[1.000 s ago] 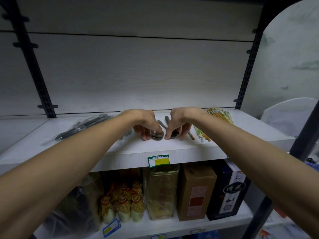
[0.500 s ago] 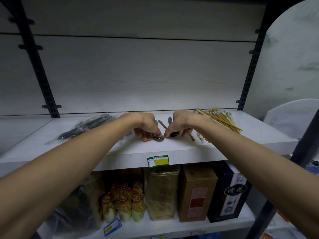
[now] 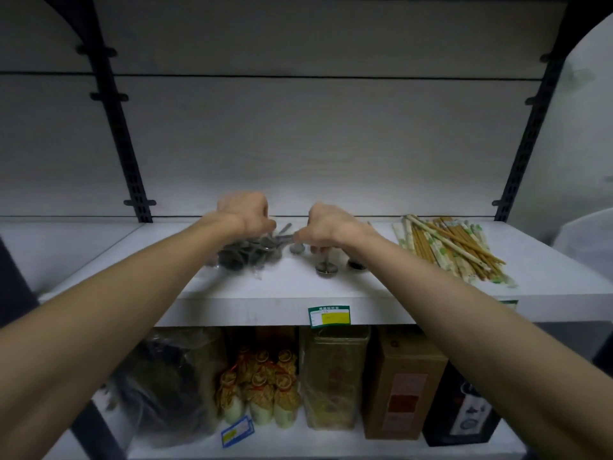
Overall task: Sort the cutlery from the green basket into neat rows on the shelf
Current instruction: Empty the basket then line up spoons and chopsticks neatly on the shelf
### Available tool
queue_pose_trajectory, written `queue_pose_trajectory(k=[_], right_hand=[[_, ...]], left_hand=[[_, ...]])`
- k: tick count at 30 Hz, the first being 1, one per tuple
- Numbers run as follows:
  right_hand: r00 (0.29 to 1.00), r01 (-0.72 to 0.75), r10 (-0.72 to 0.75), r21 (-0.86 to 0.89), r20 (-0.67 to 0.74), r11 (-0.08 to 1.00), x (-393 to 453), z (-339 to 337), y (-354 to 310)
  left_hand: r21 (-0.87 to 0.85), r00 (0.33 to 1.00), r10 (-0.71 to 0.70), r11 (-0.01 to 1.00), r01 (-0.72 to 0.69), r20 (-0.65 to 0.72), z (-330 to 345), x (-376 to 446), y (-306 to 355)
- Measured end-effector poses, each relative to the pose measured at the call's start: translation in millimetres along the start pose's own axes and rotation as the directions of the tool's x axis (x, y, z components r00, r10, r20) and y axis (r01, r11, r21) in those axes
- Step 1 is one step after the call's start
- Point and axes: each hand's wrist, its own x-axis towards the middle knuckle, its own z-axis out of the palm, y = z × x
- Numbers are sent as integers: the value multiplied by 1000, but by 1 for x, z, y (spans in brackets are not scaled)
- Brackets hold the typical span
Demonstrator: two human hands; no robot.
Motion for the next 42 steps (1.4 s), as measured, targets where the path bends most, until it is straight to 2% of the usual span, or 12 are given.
queue_pose_trajectory(k=[5,9,13,16,18,22,26,29,31,35,38,42], right_hand=[[999,16,-17,23,27,1000,20,27,-19],[1000,-9,8,81,18,997,32,39,-32],[990,-50,59,70,-130,996,33,49,-38],[968,-47,51,21,-246,999,33,63,-43],[974,-52,70,89,-217,995,38,68,-47],[997,-57,69,343,-24,938,42,62,-51],[998,-68,64,395,24,916,36,53,-47],[992,-110,125,347,-22,931,33,47,-37],[981,-141,176,327,-80,934,33,45,-28],[952,-156,244,394,-183,906,37,43,-8],[934,-172,288,438,-213,882,36,41,4],[961,-161,232,378,-149,912,33,37,7]], left_hand=[[33,999,29,999,-30,42,20,-1,-50],[-52,995,54,997,-58,-79,39,3,-65],[-111,986,111,986,-125,-127,53,4,-68],[-93,984,161,981,-168,-73,53,9,-73],[-40,976,216,976,-215,21,46,14,-77],[81,950,278,953,-291,139,34,18,-85],[-8,938,294,955,-297,186,32,21,-91],[-170,927,329,939,-301,179,34,23,-89],[-216,925,341,928,-303,166,36,22,-82],[-225,932,331,929,-294,148,41,25,-67],[-151,939,322,941,-303,120,42,29,-59],[-152,950,300,947,-284,90,40,34,-49]])
